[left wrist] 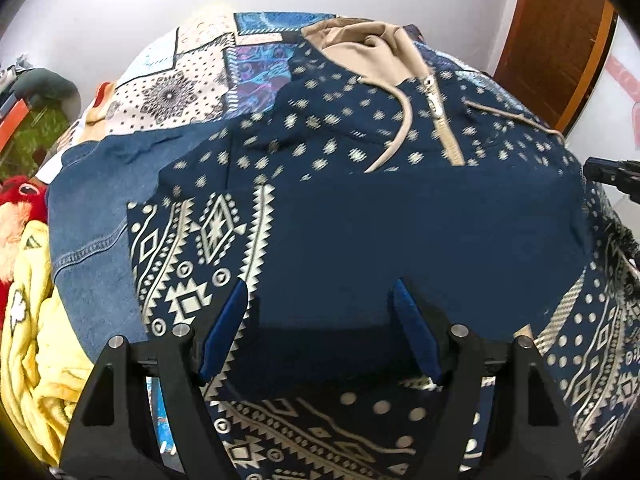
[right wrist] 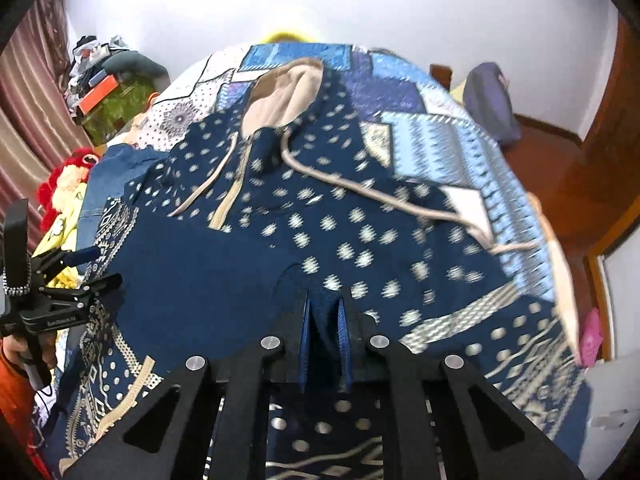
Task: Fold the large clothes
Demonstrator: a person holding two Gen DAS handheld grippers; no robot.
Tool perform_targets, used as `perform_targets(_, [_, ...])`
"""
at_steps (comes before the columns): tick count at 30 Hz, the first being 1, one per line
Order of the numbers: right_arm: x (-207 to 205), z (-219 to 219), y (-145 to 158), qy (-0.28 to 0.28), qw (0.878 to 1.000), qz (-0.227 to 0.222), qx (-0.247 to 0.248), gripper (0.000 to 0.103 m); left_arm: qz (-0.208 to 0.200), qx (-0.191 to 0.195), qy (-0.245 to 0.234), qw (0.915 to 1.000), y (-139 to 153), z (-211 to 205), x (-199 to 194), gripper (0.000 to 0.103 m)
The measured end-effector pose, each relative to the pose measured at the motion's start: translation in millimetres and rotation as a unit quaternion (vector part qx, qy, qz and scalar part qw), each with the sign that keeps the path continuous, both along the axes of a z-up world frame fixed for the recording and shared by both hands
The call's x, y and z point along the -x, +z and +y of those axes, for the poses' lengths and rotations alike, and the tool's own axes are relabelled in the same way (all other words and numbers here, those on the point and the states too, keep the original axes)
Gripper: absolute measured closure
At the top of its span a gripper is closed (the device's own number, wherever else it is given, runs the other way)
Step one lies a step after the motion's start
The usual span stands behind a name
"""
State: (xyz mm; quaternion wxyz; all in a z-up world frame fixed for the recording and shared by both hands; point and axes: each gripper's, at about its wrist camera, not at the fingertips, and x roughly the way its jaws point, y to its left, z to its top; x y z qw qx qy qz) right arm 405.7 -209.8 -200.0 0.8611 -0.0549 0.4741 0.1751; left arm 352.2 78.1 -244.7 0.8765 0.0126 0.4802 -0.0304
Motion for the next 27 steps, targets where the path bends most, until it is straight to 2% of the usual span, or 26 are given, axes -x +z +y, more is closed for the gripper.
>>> perform_targets(2, [2.8,-2.0,2.2,-0.005,0.999,-0.028,0.041,0.093,0.000,0.003,-0.006,1.0000,-0.6,-5.9,-2.2,0.028])
perform_targets(6, [1.0,-7.4,-10.3,-0.007,0.998,-0.010,0.068,0.093,0.010,-0.003,-0.013,0.9999,-9.2,-16.3,-6.2,0.028])
perform_targets(8, [7.9,-9.5,-10.1,-0.010,0.998,-0.014,0.056,0.093,0.013,-0.004,-0.016,0.9998,-12.7,-19.7,-5.7,0.028])
perform_targets(11, [14.4,0.7,-7.7,0.020,1.000,0.009,0.010,0.093,0.012,-0.015,-0.016,0.9997,-16.3,-24.2,-4.6,0.028])
perform_targets(13, [13.4,11.9,-12.2,0.039,0.999,0.026,0.003,0.093,0.011,-0.018,-0.017,0.9996,-16.3,-25.2,-4.7,0.028])
perform_targets(14, [13.9,18.9,-16.5,0.045,0.998,0.033,0.009,0.093,0.012,-0.018,-0.017,0.9996,-16.3,-25.1,-5.2,0.028])
perform_targets(16, [10.1,34.2,-36.4,0.053,0.995,0.055,0.060,0.093,0.014,-0.015,-0.016,0.9997,-16.9,-24.6,-5.0,0.028])
perform_targets(19, [13.1,40.1,-42.2,0.057,0.993,0.036,0.092,0.092,0.014,-0.013,-0.013,0.9997,-18.2,-23.0,-4.6,0.026])
perform_targets(20, [13.5,40.5,-42.0,0.055,0.992,0.035,0.103,0.089,0.014,-0.013,-0.012,0.9998,-18.6,-22.7,-5.1,0.025])
perform_targets(22, [15.2,41.8,-41.6,0.038,0.986,0.005,0.163,0.052,0.015,-0.013,-0.008,0.9998,-19.1,-22.8,-4.6,0.024])
perform_targets(23, [16.5,39.2,-42.7,0.019,0.978,-0.023,0.205,0.003,0.017,-0.013,-0.006,0.9998,-18.7,-22.8,-4.4,0.024])
perform_targets(24, [18.6,36.1,-43.9,0.013,0.970,-0.054,0.237,0.001,0.019,-0.012,-0.004,0.9997,-17.7,-22.7,-3.8,0.024])
perform_targets(27, [21.6,19.7,-37.1,0.008,0.980,-0.025,0.196,0.001,0.015,-0.010,-0.005,0.9998,-8.3,-25.8,2.9,0.024])
